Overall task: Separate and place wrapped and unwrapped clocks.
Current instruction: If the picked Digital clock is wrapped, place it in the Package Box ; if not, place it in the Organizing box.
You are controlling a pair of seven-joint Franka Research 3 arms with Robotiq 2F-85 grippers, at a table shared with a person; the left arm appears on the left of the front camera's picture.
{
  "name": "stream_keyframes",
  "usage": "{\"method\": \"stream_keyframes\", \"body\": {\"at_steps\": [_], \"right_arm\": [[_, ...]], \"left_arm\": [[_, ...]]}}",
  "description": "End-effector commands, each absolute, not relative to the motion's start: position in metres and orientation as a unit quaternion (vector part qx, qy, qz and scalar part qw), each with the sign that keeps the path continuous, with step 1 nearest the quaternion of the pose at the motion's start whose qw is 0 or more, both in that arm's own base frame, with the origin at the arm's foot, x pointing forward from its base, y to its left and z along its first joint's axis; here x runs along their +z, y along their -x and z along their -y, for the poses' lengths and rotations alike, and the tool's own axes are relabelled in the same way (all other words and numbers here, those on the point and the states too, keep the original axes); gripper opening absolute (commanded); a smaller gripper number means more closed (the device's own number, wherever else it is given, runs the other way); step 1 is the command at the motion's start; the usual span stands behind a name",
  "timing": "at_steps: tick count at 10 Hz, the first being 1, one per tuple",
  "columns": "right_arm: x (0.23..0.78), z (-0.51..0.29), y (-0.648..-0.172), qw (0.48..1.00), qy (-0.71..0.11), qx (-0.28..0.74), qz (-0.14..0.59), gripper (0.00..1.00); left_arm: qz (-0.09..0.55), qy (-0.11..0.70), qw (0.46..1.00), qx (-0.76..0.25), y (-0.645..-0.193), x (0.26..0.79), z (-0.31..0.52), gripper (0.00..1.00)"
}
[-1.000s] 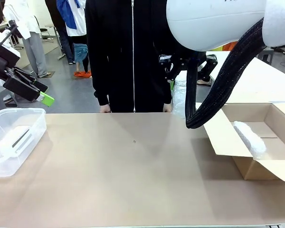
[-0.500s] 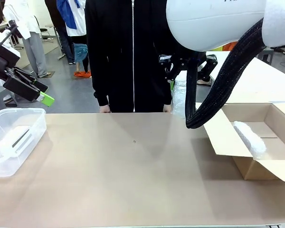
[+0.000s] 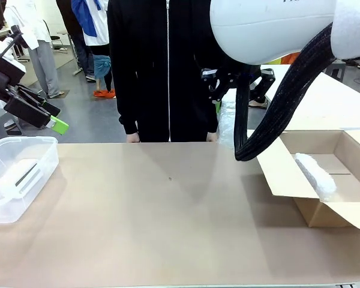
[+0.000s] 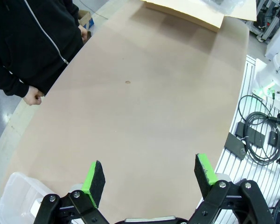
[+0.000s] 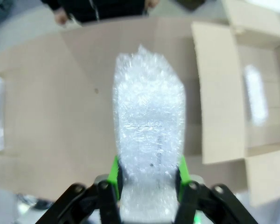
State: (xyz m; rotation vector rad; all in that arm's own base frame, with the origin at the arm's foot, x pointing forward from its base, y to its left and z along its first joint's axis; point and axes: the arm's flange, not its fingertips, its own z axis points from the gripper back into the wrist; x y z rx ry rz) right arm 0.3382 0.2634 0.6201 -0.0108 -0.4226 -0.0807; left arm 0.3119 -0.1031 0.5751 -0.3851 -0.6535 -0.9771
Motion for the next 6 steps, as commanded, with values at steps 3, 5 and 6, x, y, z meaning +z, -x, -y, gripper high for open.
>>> {"method": "stream_keyframes", "body": {"at_steps": [3,5,6], "right_arm": [[0.65,-0.096,-0.388,0.969,0.018,-0.137,0.206,0.53],[0.624,-0.012,-0.4,0.97,0.024,-0.167,0.174,0.53],[0.6,0.02,-0.402,0.976,0.021,-0.157,0.15,0.53]], "left_arm": [[0.31,0.177,0.815,-0.455,-0.313,0.575,0.103,1.0],[0.31,0.177,0.815,-0.455,-0.313,0.575,0.103,1.0],[0.31,0.177,0.815,-0.455,-0.313,0.575,0.103,1.0]]}}
